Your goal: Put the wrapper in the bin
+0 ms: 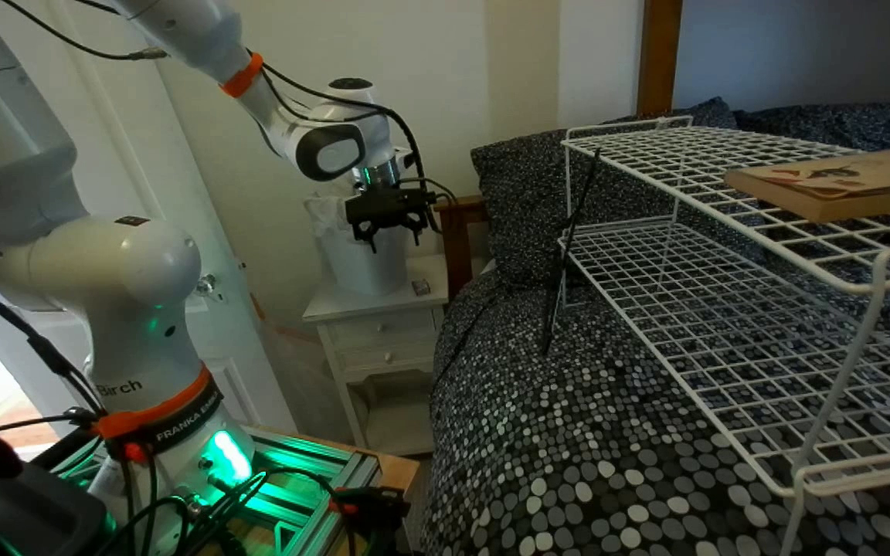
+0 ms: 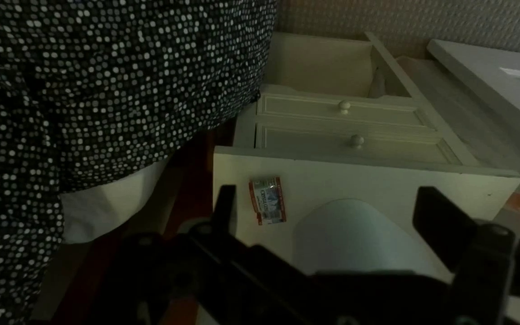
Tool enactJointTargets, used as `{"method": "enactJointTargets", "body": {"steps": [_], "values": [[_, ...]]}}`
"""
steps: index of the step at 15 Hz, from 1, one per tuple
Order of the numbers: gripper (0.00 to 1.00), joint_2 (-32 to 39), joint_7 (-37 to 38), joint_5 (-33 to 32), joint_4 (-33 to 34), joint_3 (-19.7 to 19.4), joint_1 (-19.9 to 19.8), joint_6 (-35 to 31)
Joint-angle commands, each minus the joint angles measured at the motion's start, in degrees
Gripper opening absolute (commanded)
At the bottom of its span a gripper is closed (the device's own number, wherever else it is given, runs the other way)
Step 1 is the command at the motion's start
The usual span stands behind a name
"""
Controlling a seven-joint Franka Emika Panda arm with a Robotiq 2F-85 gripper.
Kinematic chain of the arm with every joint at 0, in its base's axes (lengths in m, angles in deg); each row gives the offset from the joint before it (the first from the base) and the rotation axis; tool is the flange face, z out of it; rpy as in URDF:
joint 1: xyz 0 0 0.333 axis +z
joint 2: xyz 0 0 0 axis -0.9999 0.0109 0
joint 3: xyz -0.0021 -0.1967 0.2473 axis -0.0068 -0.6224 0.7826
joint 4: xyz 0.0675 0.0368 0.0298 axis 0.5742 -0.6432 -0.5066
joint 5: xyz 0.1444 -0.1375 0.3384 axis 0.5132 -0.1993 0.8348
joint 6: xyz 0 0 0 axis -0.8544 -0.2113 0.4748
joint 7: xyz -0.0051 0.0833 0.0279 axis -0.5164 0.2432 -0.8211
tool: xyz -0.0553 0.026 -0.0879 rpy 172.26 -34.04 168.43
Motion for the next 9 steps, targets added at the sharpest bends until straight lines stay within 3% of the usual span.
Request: {"method": "enactJointTargets", "body": {"steps": [1,6,9], "values": [[1.00,-0.2,0.0,0.0,0.0,0.0,-0.1,0.0],[1.00,-0.6,0.0,0.0,0.0,0.0,-0.2,0.0],[1.00,2.8,-8.6,7.2,3.1,-2.2,3.4,2.5]]}}
